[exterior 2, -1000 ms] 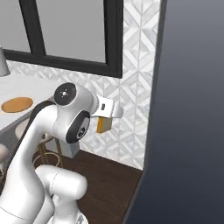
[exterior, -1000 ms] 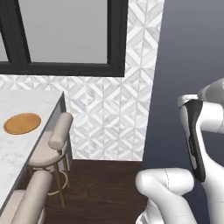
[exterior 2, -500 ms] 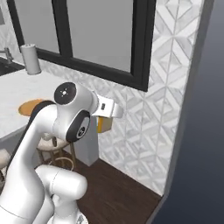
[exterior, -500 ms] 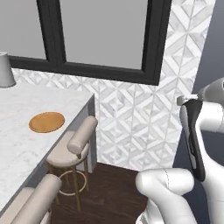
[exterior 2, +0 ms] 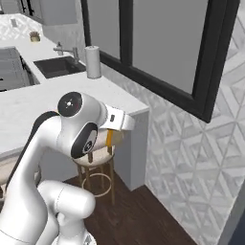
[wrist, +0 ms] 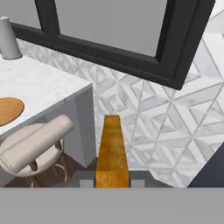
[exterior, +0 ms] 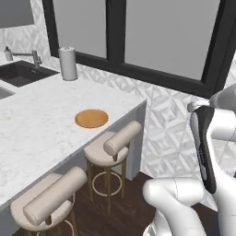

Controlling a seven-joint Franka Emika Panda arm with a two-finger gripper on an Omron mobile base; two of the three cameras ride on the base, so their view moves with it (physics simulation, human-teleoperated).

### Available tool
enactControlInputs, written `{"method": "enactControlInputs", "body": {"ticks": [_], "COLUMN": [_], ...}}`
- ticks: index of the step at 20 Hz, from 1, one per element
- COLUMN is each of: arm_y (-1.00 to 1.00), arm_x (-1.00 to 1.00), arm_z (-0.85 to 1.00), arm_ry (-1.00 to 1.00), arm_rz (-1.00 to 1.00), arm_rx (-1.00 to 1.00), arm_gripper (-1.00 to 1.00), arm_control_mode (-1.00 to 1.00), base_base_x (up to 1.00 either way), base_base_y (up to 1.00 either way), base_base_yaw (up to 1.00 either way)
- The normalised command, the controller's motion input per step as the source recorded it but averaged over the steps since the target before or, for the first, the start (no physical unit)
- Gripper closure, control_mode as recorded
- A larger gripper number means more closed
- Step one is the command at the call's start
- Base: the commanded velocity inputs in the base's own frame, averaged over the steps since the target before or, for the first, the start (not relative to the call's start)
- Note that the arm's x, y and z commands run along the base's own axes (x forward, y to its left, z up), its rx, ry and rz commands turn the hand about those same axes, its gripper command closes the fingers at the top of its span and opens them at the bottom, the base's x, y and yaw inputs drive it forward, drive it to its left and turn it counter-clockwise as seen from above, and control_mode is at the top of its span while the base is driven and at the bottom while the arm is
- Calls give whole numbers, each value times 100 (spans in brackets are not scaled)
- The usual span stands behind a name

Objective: Start the toaster. Once the lever pops up, take the bread to the plate on the dining counter.

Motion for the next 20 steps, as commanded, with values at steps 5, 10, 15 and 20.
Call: {"method": "enactControlInputs", "body": {"ticks": [5, 10, 15, 20], "arm_y": [0, 0, 0, 0], "arm_x": [0, 0, 0, 0], "arm_z": [0, 0, 0, 0], "arm_ry": [0, 0, 0, 0], "arm_rz": [0, 0, 0, 0], "arm_rx": [0, 0, 0, 0], "arm_gripper": [100, 100, 100, 100], "arm_control_mode": [100, 100, 100, 100], "base_base_x": [43, 29, 26, 16], "base_base_y": [-33, -33, -37, -19], "base_base_yaw": [56, 52, 40, 23]}}
